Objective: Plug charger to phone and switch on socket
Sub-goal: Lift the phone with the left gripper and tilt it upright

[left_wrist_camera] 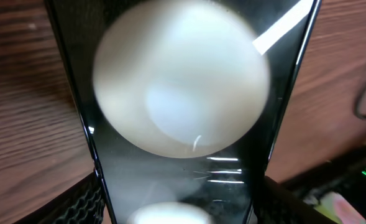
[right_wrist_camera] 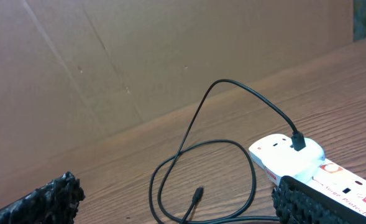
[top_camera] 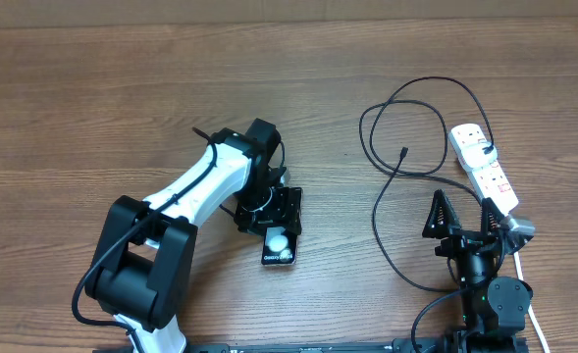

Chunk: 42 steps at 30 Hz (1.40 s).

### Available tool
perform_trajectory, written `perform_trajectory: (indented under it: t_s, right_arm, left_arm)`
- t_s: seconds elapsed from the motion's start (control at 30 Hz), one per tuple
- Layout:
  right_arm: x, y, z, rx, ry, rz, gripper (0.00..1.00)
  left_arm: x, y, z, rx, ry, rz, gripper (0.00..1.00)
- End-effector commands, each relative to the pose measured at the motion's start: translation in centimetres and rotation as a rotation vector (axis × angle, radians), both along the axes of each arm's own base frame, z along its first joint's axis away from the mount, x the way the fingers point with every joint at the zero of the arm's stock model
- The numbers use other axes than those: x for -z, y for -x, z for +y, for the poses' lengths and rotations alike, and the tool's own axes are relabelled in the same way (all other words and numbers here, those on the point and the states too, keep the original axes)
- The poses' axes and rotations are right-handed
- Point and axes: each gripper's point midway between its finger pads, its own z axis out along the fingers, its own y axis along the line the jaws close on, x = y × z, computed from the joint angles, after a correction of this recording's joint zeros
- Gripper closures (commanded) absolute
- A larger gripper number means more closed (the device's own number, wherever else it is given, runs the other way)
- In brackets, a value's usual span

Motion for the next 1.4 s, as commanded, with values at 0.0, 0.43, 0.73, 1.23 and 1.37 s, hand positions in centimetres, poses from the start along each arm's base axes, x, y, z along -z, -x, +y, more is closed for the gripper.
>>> perform_trajectory:
  t_s: [0.0,0.43,0.73,1.23,1.37]
  right_arm:
    - [0.1,0.0,0.1,-0.006,0.008,-0.006,0.0]
    - [0.1,0.0,0.1,-0.006,0.008,-0.006,0.0]
    - [0.1,0.0,0.1,-0.006,0.008,-0.006,0.0]
    - [0.1,0.0,0.1,-0.006,0.008,-0.006,0.0]
    - [0.1,0.0,0.1,-0.006,0.008,-0.006,0.0]
  left_arm:
    - [-1.2,-0.8,-1.0,-0.001,0.108,0.004,0.42]
    - [-2.9,-1.8,-1.5,-0.089,0.263,0.051,0.44]
    - [-4.8,-2.4,-2.4,-0.143,0.419,0.092,0.44]
    - [-8.9,-4.1,-2.6,-0.253,0.688,0.159,0.44]
    - [-9.8,-4.4,-2.6,-0.281,0.735,0.181,0.44]
